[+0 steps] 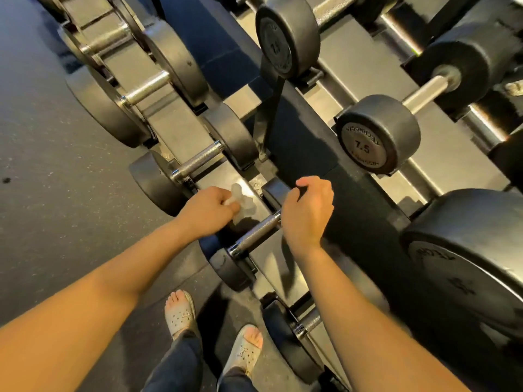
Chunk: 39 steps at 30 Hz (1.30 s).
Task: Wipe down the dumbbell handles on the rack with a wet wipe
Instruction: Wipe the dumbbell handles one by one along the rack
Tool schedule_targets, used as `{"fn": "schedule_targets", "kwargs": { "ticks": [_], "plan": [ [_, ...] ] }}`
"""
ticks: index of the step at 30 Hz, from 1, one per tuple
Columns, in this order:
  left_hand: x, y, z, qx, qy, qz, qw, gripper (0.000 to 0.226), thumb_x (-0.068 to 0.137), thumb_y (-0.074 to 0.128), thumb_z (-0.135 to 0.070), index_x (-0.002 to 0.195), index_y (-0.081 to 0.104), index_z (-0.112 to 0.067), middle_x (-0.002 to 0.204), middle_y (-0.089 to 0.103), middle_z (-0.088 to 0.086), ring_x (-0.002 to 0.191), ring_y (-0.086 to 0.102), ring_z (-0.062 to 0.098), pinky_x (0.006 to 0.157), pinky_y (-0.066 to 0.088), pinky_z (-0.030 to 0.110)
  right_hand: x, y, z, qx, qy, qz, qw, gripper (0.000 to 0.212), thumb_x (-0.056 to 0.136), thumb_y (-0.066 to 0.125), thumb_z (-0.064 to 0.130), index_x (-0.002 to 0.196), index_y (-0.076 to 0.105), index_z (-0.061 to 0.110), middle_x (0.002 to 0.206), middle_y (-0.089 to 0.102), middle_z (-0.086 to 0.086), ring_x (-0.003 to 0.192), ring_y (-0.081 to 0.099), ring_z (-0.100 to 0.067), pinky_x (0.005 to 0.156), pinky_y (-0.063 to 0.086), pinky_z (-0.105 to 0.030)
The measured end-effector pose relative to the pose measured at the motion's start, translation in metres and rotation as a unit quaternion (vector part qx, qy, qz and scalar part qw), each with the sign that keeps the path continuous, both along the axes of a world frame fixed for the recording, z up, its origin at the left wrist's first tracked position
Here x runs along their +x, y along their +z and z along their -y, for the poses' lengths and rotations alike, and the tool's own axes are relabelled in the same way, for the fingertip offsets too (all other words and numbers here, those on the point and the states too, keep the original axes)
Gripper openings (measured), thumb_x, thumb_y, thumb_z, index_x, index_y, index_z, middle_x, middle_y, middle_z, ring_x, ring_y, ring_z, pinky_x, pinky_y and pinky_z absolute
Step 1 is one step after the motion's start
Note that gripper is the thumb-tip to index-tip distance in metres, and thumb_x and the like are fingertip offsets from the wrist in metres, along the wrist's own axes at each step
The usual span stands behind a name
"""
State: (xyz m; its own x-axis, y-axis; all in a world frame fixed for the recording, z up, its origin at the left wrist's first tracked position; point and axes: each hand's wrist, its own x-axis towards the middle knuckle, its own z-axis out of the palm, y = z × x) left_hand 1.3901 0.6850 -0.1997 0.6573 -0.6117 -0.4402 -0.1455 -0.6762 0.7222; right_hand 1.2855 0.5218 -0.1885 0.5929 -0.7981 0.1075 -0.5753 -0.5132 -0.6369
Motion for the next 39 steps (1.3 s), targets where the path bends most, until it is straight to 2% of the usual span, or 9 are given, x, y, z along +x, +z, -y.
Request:
{"fn": "schedule_targets", "kwargs": {
  "ticks": [3,7,12,17,22,26,31,36,39],
  "plan": [
    [0.008,0.015,-0.011,-0.038,-0.004,0.026,0.999,0.039,0.1,0.06,-0.03,0.07,0.06,-0.005,0.061,0.051,0.008,0.056,0.048,0.016,0.068,0.049,0.049,0.007,0.017,-0.04,0.102,0.034,0.019,0.994,0.009,0.098,0.057,0.016,0.099,0.061,0.024,0.102,0.053,0.011,0.09,0.053,-0.005,0.075,0.041,-0.017],
    [0.023,0.024,-0.031,-0.069,-0.008,0.035,0.997,0.037,0.098,0.064,-0.028,0.063,0.063,-0.018,0.058,0.055,0.007,0.053,0.051,0.015,0.064,0.05,0.046,0.035,0.016,-0.084,0.382,0.008,-0.004,0.924,0.017,0.101,0.053,0.044,0.097,0.068,0.035,0.102,0.07,0.004,0.096,0.068,-0.02,0.085,0.058,-0.04],
    [0.036,0.028,-0.055,-0.038,-0.013,-0.013,0.999,0.027,0.094,0.064,-0.023,0.068,0.068,-0.015,0.066,0.067,0.003,0.065,0.064,0.018,0.073,0.056,0.048,0.065,0.003,-0.112,0.473,0.015,0.011,0.881,0.029,0.093,0.068,0.03,0.088,0.072,0.002,0.087,0.073,-0.018,0.076,0.068,-0.023,0.068,0.056,-0.038],
    [0.064,0.018,-0.084,0.005,0.012,-0.063,0.998,0.017,0.095,0.061,-0.02,0.096,0.076,-0.026,0.082,0.074,-0.002,0.077,0.069,0.016,0.079,0.059,0.043,0.086,-0.016,-0.11,0.548,0.022,-0.044,0.835,0.023,0.099,0.062,0.009,0.076,0.065,0.013,0.069,0.065,-0.009,0.052,0.059,-0.016,0.046,0.048,-0.027],
    [0.107,-0.012,-0.111,0.032,0.237,0.089,0.967,0.017,0.099,0.055,-0.02,0.093,0.07,-0.022,0.082,0.068,-0.001,0.08,0.065,0.021,0.074,0.055,0.039,0.1,-0.037,-0.096,0.313,0.067,-0.112,0.941,0.011,0.097,0.066,0.021,0.105,0.06,0.016,0.085,0.065,-0.003,0.073,0.064,-0.019,0.065,0.053,-0.033],
    [0.125,-0.057,-0.097,-0.008,0.379,0.059,0.923,0.022,0.102,0.05,-0.03,0.105,0.069,-0.017,0.102,0.067,0.003,0.097,0.061,0.022,0.088,0.053,0.046,0.138,-0.06,-0.1,0.208,0.214,-0.089,0.95,0.007,0.101,0.057,0.021,0.1,0.061,0.014,0.092,0.055,0.003,0.08,0.047,-0.008,0.069,0.036,-0.018],
    [0.12,-0.084,-0.063,-0.018,0.497,0.025,0.867,0.034,0.108,0.04,-0.029,0.119,0.068,-0.012,0.12,0.06,0.006,0.117,0.054,0.028,0.1,0.044,0.041,0.16,-0.092,-0.11,0.06,0.419,-0.127,0.897,0.025,0.097,0.054,0.003,0.118,0.068,0.002,0.118,0.06,-0.014,0.101,0.055,-0.025,0.086,0.045,-0.03],
    [0.118,-0.087,-0.061,-0.011,0.524,0.048,0.85,0.037,0.107,0.035,-0.024,0.109,0.07,-0.016,0.113,0.064,0.006,0.111,0.056,0.028,0.097,0.046,0.045,0.191,-0.099,-0.087,-0.195,0.572,-0.146,0.784,0.018,0.068,0.083,0.004,0.078,0.071,0.013,0.081,0.061,-0.005,0.066,0.061,-0.025,0.057,0.043,-0.031],
    [0.118,-0.088,-0.061,-0.016,0.534,0.042,0.844,0.037,0.106,0.036,-0.024,0.114,0.071,-0.018,0.114,0.064,-0.001,0.114,0.057,0.026,0.101,0.046,0.045,0.227,-0.097,-0.084,-0.274,0.562,-0.217,0.75,0.007,0.077,0.079,0.018,0.08,0.073,0.016,0.082,0.065,-0.003,0.081,0.061,-0.027,0.066,0.034,-0.033]
  ]
}}
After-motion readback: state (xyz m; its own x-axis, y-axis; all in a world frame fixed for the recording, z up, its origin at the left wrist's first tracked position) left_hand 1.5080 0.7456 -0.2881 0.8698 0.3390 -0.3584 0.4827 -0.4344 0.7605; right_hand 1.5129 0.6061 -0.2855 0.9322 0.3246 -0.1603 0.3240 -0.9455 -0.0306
